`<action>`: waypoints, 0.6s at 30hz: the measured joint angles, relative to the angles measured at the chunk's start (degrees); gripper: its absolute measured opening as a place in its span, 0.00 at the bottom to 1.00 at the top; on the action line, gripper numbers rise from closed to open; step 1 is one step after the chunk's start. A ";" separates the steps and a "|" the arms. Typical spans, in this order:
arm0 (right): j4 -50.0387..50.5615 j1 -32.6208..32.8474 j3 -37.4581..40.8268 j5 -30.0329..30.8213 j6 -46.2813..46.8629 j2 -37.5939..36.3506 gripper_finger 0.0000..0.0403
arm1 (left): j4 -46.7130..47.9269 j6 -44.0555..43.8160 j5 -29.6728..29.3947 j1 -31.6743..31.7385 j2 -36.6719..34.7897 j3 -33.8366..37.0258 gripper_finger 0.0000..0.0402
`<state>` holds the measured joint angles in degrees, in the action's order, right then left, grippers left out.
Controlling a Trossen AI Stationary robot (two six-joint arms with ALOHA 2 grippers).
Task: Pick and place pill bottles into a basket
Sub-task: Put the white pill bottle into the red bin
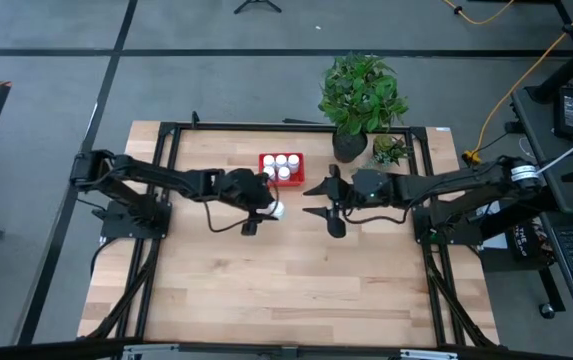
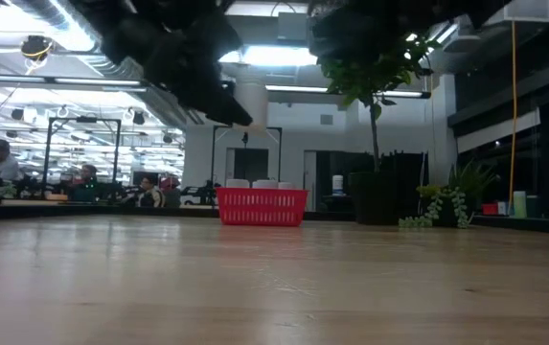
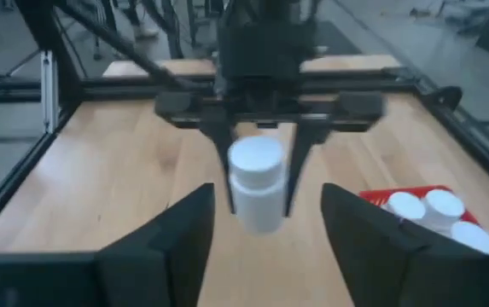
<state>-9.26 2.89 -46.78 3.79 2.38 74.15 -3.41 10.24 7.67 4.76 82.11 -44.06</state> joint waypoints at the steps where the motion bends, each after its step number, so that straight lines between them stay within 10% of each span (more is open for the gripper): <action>1: 1.46 0.22 -0.96 0.00 0.14 0.54 0.54 | 0.53 0.74 0.03 0.19 1.01 -1.01 0.42; 18: 16.76 1.40 -16.32 0.14 0.20 11.92 0.61 | 2.10 5.57 -0.02 0.95 5.00 -6.60 0.42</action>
<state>7.50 4.29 -63.10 3.93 2.58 86.07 -1.32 15.81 7.65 5.71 87.11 -50.65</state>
